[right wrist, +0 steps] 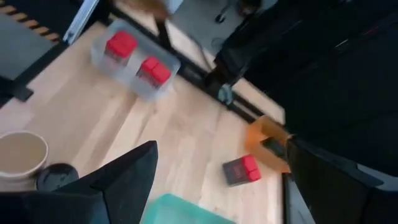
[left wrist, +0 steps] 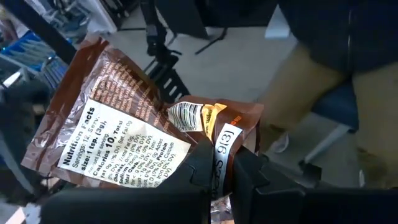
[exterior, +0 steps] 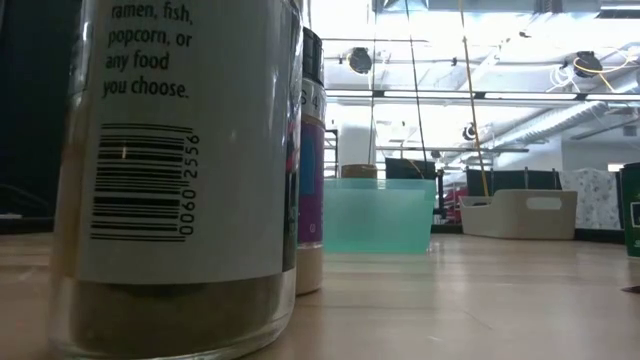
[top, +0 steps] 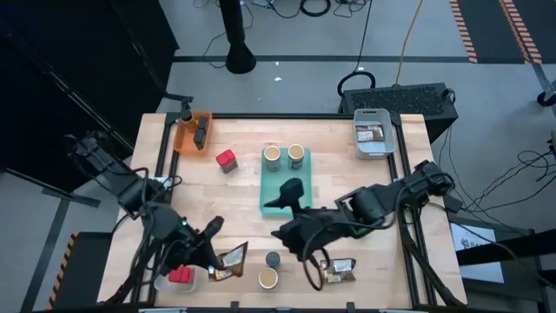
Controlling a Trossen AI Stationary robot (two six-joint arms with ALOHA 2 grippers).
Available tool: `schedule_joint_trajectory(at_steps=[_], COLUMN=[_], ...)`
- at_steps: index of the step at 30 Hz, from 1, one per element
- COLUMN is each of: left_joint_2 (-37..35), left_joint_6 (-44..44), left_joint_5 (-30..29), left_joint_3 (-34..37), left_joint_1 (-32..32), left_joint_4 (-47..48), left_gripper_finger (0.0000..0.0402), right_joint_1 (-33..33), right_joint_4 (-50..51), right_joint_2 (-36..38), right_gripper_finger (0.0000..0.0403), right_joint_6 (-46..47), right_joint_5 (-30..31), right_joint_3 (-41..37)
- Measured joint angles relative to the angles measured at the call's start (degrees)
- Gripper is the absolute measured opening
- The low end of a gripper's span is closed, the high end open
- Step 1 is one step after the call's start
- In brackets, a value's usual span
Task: Sort spices by type
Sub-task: Put the left orange seasoning pack into the gray bin
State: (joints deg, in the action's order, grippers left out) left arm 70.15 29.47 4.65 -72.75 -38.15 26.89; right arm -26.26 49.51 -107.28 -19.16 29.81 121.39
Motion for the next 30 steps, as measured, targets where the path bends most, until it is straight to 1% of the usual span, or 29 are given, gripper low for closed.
schedule_joint_trajectory(at_steps=[4,8,12,16,19,21,23,25,30], left_joint_2=[-1.33,-3.11,-5.88,-7.81,-7.81,-7.1,-6.25,-4.85,-2.55], left_joint_6=[-0.14,-0.2,-0.22,-1.0,-3.48,-5.3,-7.89,-9.06,-9.56], left_joint_5=[1.8,2.55,2.84,2.82,2.87,2.86,2.84,2.83,2.87], left_joint_3=[4.28,8.7,13.49,17.99,21.01,22.57,23.94,24.53,24.54], left_joint_1=[1.74,2.34,2.29,2.72,3.41,3.92,5.0,5.81,7.8], left_joint_4=[-2.2,-6.29,-12.88,-18.89,-22.84,-24.11,-25.71,-26.98,-29.73], left_gripper_finger=[0.0023,0.0023,0.0023,0.0023,0.0023,0.0023,0.0023,0.0023,0.0023], right_joint_1=[1.77,2.78,5.05,6.66,6.85,6.53,5.93,5.24,4.31], right_joint_4=[-4.15,-14.36,-30.68,-48.54,-61.09,-66.53,-68.54,-66.86,-61.03], right_joint_2=[0.04,2.31,8.57,16.26,20.45,21.86,21.84,21.49,19.68], right_gripper_finger=[0.0338,0.0338,0.0338,0.0338,0.0338,0.0338,0.0338,0.0338,0.0338], right_joint_6=[0.5,-0.1,-0.39,-1.12,-1.8,-2.39,-2.55,-2.96,-6.61], right_joint_5=[-4.89,-6.51,-8.69,-6.79,-7.42,-9.68,-13.28,-15.25,-15.16], right_joint_3=[-6.01,-17.09,-33.97,-51.13,-59.97,-62.91,-63.01,-61.64,-56.82])
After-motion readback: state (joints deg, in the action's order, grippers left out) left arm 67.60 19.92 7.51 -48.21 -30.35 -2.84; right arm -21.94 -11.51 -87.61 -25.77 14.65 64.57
